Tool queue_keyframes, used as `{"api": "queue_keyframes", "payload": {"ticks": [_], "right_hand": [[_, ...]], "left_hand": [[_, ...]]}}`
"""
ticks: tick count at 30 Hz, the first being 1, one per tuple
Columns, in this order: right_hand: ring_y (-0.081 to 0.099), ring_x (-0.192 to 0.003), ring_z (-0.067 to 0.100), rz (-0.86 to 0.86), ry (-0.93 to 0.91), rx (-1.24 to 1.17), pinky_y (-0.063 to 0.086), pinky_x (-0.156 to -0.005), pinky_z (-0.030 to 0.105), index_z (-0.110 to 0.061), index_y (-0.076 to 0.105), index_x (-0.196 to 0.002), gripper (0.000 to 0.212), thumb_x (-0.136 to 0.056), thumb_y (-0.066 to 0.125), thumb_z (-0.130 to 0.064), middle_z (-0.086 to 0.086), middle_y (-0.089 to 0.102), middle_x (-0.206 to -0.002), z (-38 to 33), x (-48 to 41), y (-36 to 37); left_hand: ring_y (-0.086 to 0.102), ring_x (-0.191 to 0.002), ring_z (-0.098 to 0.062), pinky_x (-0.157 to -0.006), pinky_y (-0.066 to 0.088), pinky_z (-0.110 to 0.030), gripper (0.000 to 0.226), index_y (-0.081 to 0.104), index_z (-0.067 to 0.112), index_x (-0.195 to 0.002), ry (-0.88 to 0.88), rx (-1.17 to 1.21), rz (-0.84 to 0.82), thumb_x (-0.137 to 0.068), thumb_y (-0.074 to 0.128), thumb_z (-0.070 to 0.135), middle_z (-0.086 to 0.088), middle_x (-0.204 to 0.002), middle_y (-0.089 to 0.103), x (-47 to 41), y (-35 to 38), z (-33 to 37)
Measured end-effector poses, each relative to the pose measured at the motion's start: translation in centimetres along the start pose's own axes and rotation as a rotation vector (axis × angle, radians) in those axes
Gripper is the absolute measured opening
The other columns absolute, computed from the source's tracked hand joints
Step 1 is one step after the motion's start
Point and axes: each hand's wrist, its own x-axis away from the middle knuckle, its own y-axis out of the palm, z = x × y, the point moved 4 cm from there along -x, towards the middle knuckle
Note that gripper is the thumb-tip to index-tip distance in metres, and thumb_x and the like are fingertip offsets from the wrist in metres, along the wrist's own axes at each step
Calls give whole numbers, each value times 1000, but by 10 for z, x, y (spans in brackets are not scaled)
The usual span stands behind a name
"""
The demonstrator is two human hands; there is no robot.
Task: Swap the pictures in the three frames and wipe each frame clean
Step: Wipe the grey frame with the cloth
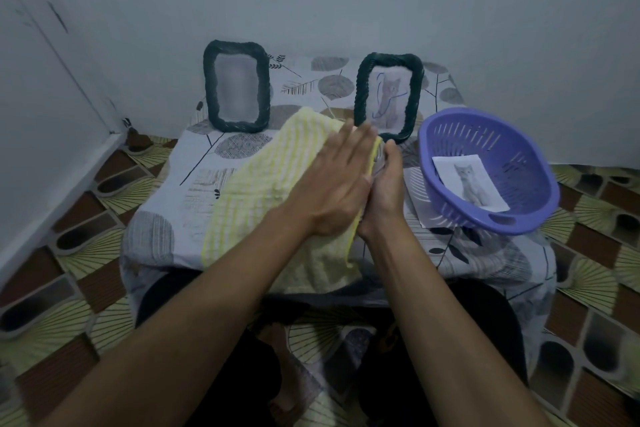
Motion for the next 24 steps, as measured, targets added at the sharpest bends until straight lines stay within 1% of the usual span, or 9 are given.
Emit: {"api": "queue_keyframes", "payload": {"ticks": [4, 6, 9, 11, 13, 15, 17, 22, 24], "right_hand": [[55, -130, 29, 28, 40, -51, 36, -116, 50, -16, 53, -143, 73, -86, 60, -61, 12, 55, -144, 3, 0, -6], [55, -130, 29, -5, 68, -62, 34, -116, 49, -15, 49, -147, 87, -77, 67, -65, 12, 50, -148, 4, 2, -5], [55, -128, 38, -57, 82, -89, 35, -115, 54, -7, 52, -143, 80, -87, 53, -64, 22, 55, -141, 9, 0, -6], [54, -129, 41, -47, 76, -69, 34, -116, 56, -5, 53, -141, 79, -88, 49, -63, 25, 57, -138, 11, -1, -5], [54, -129, 39, -39, 60, -28, 33, -116, 55, -6, 55, -139, 78, -86, 52, -63, 24, 58, -137, 14, -2, 0], [56, -128, 34, 4, 23, 30, 35, -117, 52, -9, 60, -135, 69, -89, 51, -60, 20, 62, -134, 13, -4, 5], [57, -128, 28, 43, -34, 102, 36, -117, 48, -9, 65, -129, 61, -93, 49, -56, 16, 65, -131, 8, -5, 7], [69, -110, 21, 138, -69, 174, 49, -104, 43, -16, 72, -115, 46, -98, 47, -51, 6, 74, -114, -9, -12, -6], [66, -115, 23, 110, -13, 55, 45, -109, 46, -17, 70, -121, 49, -99, 45, -54, 6, 72, -121, -7, -12, -8]], "left_hand": [[-12, -153, -15, -124, -2, -44, 62, -5, 24, -157, 74, -152, -14, -101, 10, 43, 6, -166, -7, 19, 11, -13], [-13, -153, -17, -122, -2, -53, 59, -12, 37, -154, -62, -202, 20, -100, 4, 53, 16, -163, -15, 17, 6, -32], [-9, -153, -22, -119, -5, -61, 58, -10, 46, -154, -358, -175, 67, -99, 5, 60, 18, -162, -19, 6, -7, -65], [16, -150, -29, -118, 9, -62, 57, 14, 42, -155, -468, -135, 150, -100, 11, 57, 4, -166, 11, -2, -18, -73], [34, -138, -35, -113, 25, -57, 59, 41, 31, -143, -498, -88, 231, -98, 12, 56, -6, -150, 38, -9, -29, -67], [33, -136, -36, -114, 22, -56, 63, 50, 24, -133, -443, -80, 233, -96, 8, 53, -8, -142, 46, -15, -30, -52], [28, -141, -34, -119, 13, -55, 64, 46, 17, -138, -297, -81, 199, -97, 8, 47, -8, -144, 44, -18, -22, -30], [-13, -153, -21, -125, -4, -41, 66, 3, 10, -159, -6, -52, 18, -100, 8, 40, -7, -167, -1, 1, 5, -2], [-12, -153, -17, -125, -1, -41, 63, 0, 18, -159, 44, -120, 1, -102, 7, 44, 0, -167, -3, 12, 9, -9]]}}
